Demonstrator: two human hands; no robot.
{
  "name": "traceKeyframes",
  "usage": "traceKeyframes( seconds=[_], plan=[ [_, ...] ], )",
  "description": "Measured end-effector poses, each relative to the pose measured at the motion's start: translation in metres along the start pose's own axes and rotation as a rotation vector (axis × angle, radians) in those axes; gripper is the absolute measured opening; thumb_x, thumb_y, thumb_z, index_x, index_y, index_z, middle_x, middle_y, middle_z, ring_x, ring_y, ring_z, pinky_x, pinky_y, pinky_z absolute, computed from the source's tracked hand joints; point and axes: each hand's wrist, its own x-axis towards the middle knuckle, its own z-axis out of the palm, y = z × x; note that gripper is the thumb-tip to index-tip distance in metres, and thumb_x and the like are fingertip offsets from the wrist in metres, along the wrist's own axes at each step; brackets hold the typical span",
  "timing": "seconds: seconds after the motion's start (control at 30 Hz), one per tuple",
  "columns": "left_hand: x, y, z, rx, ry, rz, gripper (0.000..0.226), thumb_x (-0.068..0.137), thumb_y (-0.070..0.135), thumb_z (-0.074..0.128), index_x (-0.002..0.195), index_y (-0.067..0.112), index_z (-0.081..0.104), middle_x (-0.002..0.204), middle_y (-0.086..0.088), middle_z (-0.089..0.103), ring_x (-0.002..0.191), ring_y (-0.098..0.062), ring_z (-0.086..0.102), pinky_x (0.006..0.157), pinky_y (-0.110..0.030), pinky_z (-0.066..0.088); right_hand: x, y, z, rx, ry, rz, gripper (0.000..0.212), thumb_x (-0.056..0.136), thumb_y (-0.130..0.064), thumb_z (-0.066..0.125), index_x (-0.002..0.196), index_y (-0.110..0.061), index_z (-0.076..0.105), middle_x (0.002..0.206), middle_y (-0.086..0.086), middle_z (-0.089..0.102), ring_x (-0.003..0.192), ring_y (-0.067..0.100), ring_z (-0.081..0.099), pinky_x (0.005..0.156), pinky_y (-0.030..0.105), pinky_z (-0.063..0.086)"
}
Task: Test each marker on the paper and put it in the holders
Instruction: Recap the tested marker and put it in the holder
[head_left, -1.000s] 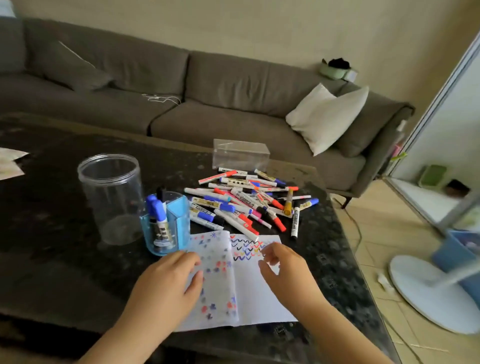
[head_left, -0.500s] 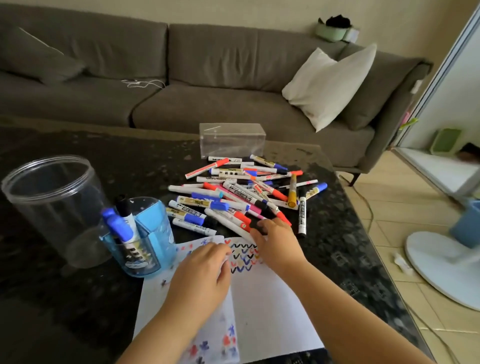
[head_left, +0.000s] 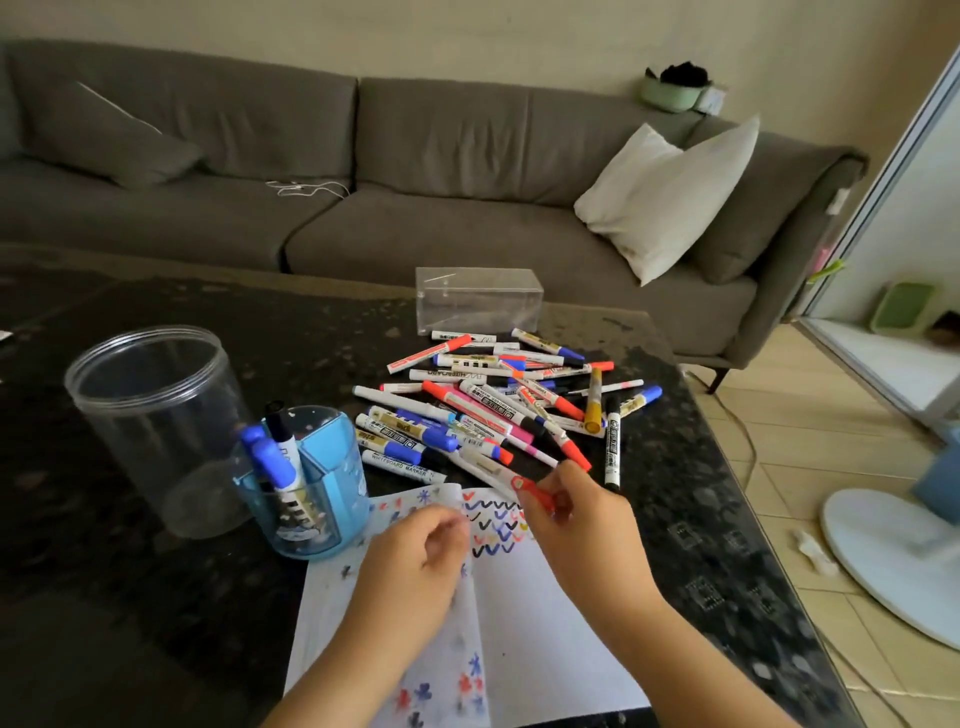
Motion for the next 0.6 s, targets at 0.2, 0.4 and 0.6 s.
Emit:
traceKeyframes(
  seconds=[0.2, 0.4, 0.6],
  plan=[
    [-0.019, 0.024, 0.005, -0.682, -0.198, -0.491, 0.03, 0.092, 0.031, 0.053, 0.092, 0.005, 0.068, 0.08, -0.011, 0.073, 0.08, -0.027, 0.068, 0.076, -0.038, 0.052, -0.084, -0.006, -0.022, 0.133, -0.003, -0.25, 0.027, 0.068, -0.031, 0.072, 0.075, -0.031, 0.047, 0.061, -0.011, 0.057, 0.052, 0.0, 0.05, 0.048, 0.007, 0.04],
    [-0.058, 0.028, 0.001, -0.803, -0.293, -0.527, 0.022, 0.092, 0.018, 0.054, 0.088, 0.001, 0.068, 0.069, -0.015, 0.067, 0.059, -0.02, 0.064, 0.051, -0.025, 0.049, -0.123, -0.012, -0.056, 0.291, -0.436, -0.196, 0.032, 0.072, -0.05, 0.077, 0.095, -0.051, 0.054, 0.099, -0.035, 0.058, 0.09, -0.005, 0.06, 0.072, 0.007, 0.041],
    [-0.083, 0.036, -0.007, -0.791, -0.346, -0.46, 0.024, 0.087, 0.014, 0.057, 0.073, 0.005, 0.075, 0.084, -0.023, 0.071, 0.075, -0.027, 0.071, 0.07, -0.035, 0.052, -0.134, -0.025, -0.076, 0.439, -0.585, -0.153, 0.041, 0.076, -0.041, 0.075, 0.104, -0.064, 0.056, 0.105, -0.036, 0.059, 0.097, -0.011, 0.059, 0.083, 0.008, 0.044]
  ],
)
